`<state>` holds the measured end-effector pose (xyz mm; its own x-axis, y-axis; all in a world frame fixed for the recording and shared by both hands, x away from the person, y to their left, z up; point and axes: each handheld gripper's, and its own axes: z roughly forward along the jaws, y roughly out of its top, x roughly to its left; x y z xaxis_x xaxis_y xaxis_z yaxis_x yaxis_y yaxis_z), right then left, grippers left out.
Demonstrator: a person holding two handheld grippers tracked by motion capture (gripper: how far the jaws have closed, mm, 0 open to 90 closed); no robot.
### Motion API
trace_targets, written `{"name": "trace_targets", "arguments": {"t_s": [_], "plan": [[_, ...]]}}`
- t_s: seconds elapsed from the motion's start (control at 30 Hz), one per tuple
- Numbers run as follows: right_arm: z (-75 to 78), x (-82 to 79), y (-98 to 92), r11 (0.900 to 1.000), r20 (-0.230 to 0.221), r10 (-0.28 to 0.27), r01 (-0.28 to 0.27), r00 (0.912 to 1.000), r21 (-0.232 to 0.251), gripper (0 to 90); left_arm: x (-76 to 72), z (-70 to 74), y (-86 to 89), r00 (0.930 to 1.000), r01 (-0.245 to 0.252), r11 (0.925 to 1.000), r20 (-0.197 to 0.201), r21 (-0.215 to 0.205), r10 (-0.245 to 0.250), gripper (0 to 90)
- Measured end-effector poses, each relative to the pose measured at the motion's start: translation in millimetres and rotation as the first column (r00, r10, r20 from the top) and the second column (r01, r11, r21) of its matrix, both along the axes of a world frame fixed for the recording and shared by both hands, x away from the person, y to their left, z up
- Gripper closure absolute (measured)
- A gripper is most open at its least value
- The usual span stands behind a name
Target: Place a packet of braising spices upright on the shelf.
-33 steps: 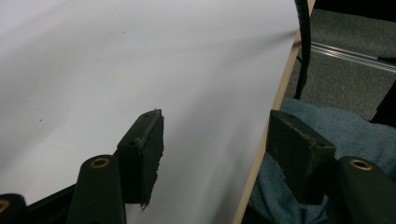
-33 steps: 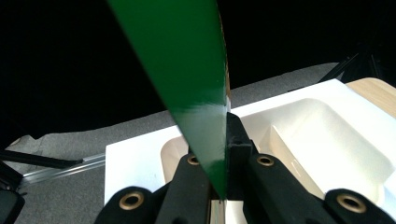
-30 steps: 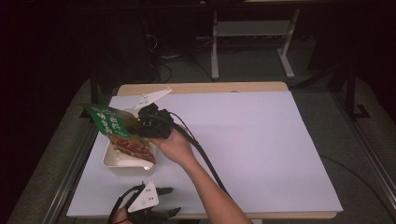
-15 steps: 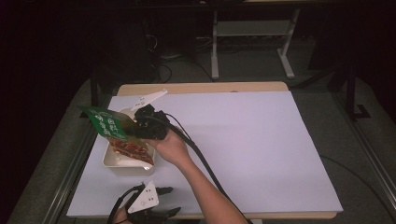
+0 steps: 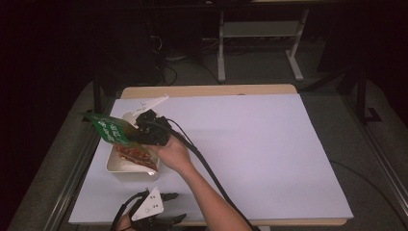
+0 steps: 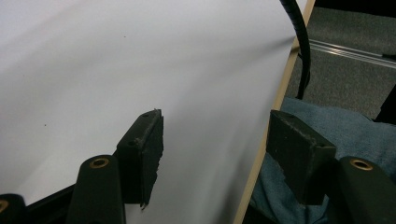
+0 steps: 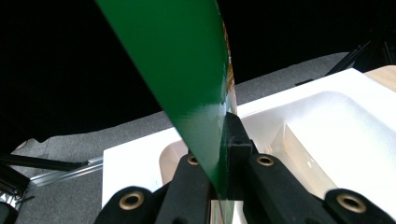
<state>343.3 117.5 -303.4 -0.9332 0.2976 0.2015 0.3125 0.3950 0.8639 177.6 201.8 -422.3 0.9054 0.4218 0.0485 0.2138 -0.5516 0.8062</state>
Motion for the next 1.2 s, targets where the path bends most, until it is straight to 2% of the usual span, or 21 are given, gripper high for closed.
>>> {"name": "trace_targets", "arguments": {"t_s": [0.67, 0.73, 1.2], "plan": [[-11.3, 5.9, 0.1, 0.999, -0.021, -0.036, 0.036, 0.9991, 0.029, 89.6, -0.9, -0.5, -1.9, 0.9999, 0.01, 0.9999, 0.005, -0.006, -0.01, 35.9], [-12.9, 6.7, -0.1, 0.999, -0.034, -0.037, 0.038, 0.9988, 0.037, 89.6, -1.0, -0.7, -2.2, 0.9999, 0.011, 0.9999, 0.002, -0.005, -0.011, 35.9], [-26.9, 11.2, -3.5, 0.997, -0.043, -0.066, 0.068, 0.9969, 0.028, 89.6, -1.2, -1.0, -2.5, 0.9999, 0.011, 0.9999, -0.002, -0.01, -0.011, 35.9]]}}
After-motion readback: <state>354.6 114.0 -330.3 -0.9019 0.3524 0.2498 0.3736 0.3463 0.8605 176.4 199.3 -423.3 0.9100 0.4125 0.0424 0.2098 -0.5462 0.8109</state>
